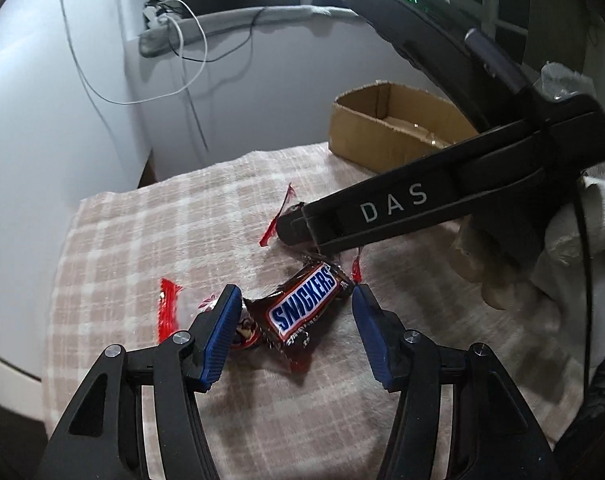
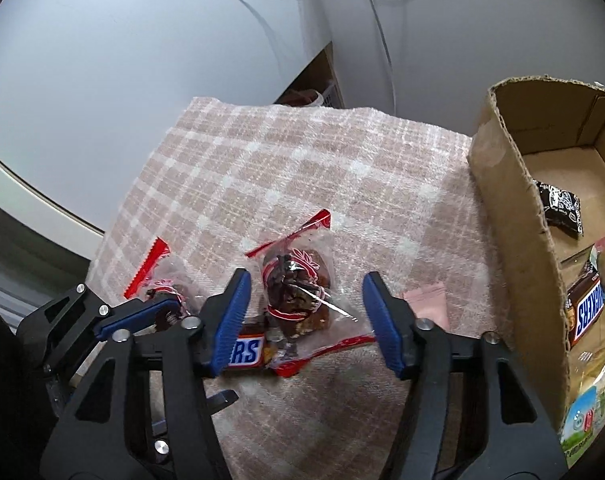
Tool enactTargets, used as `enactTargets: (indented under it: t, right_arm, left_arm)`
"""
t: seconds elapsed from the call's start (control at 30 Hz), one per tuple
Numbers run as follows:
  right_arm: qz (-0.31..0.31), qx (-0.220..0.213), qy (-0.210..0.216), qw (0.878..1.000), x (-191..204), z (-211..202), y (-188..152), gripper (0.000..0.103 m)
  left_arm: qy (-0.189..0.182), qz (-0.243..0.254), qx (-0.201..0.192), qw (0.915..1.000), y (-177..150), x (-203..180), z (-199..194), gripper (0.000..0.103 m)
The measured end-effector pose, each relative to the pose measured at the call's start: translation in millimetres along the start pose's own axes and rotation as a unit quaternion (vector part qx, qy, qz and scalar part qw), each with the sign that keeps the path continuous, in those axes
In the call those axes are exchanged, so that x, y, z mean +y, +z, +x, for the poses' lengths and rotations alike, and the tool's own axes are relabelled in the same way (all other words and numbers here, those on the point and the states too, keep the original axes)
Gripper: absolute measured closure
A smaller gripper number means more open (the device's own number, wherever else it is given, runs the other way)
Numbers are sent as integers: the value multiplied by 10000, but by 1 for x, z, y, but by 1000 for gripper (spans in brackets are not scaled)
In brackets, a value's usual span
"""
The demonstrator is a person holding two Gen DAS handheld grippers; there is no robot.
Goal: Organize snacks
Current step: 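Grasp a red-wrapped chocolate bag with the right tool while the left tool grasps a Snickers bar, then carry the chocolate bag and Snickers bar over the box with both tools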
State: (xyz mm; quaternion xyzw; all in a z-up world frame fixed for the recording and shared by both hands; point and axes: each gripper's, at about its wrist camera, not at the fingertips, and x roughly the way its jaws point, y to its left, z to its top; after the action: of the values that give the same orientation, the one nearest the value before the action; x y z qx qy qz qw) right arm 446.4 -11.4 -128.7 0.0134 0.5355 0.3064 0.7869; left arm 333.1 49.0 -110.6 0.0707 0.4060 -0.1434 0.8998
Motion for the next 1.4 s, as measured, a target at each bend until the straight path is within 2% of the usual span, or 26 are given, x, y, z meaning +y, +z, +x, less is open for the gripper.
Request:
enactTargets:
  t: [0.3,0.4,0.43,0.47,0.83,1.17,1.4]
  right_arm:
    - [29,16,-30,10000,-2,0,-2,56]
    - [41,14,-39,10000,-1,1,-2,61]
    - [61,13,-15,10000,-1,0,-2,63]
    - [85,4,18,10000,-2,0,-2,63]
    - [64,-297,202,9993,6,-23,-11,67]
    - [34,-888,290,9956,-2,-90,-21,67]
    - [83,-1259,154,9919,-29,-140,-30,67]
  left_arm:
    - [-101,362,112,9992,-4,-10,14,47]
    - [-77,506,124,9986,-7,-18,16,58]
    - [-90,557,179,9982,-9,-20,18,69]
    - [-80,572,275,9980,-10,-21,21,75]
    - [-317,-140,186,9992,-24,-10,0,76]
    - [-459,-732,-110,9962,-25,5,-33,76]
    - [-511,-962,-358,9934,-9,4,-49,76]
